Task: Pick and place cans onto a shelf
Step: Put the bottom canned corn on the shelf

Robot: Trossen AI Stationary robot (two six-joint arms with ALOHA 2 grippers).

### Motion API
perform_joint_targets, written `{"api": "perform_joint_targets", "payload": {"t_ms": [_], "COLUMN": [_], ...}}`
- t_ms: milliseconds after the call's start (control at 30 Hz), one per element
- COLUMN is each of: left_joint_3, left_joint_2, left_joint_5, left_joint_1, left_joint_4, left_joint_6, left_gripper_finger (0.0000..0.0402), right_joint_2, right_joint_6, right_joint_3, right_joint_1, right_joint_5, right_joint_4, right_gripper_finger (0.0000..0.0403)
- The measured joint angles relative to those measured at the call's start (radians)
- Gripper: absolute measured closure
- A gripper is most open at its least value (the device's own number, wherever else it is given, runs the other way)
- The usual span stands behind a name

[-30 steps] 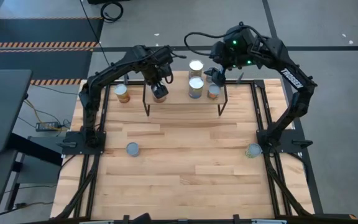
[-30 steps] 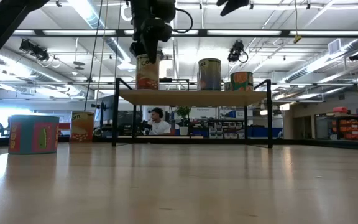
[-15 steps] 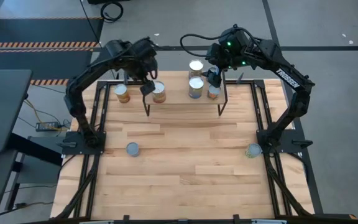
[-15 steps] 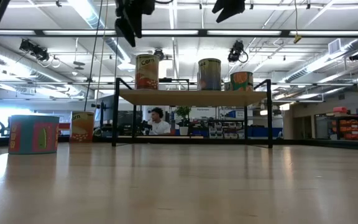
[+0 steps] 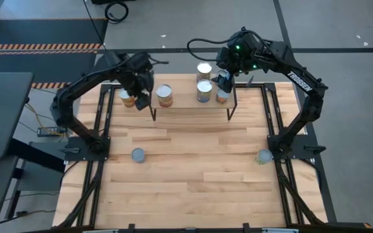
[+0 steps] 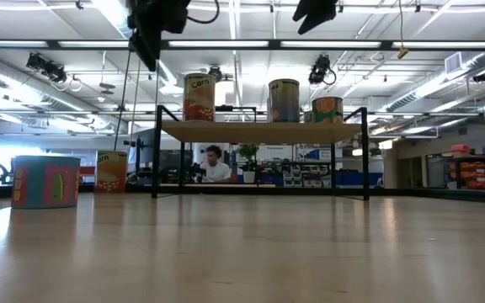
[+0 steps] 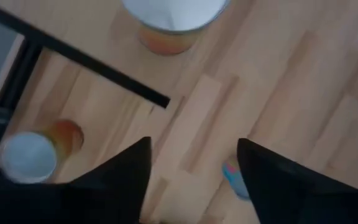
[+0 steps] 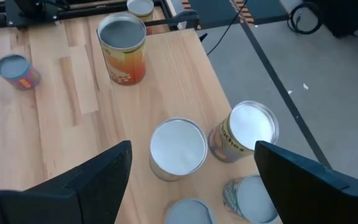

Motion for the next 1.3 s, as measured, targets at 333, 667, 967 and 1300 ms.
{"api": "perform_joint_targets", "payload": {"t_ms": [333, 667, 967, 1300], "left_joint_3": [-0.219, -0.345, -0.347, -0.335], "left_joint_2": [-0.013, -0.014, -0.026, 0.006], "left_joint_5": [-0.054, -0.08, -0.124, -0.307], "left_joint_1": [-0.049, -0.054, -0.066, 0.042], "left_joint_4": [0.336, 0.779, 0.831, 0.869], "left_joint_6": [-0.003, -0.022, 0.018, 0.152], "left_gripper_finger": [0.0275, 0.0316, 0.0322, 0.034], "right_joint_2": [0.0, 0.0, 0.0, -0.001], "right_joint_6": [-0.021, 0.007, 0.005, 0.003], "right_joint_3": [0.0, 0.0, 0.0, 0.0], "right_joint_1": [0.0, 0.0, -0.004, -0.034], "right_joint_5": [0.001, 0.001, 0.001, 0.001], "right_joint_4": [0.024, 0.008, -0.016, 0.036], "right_gripper_finger": [0.0057, 0.0057, 0.0057, 0.0057]}}
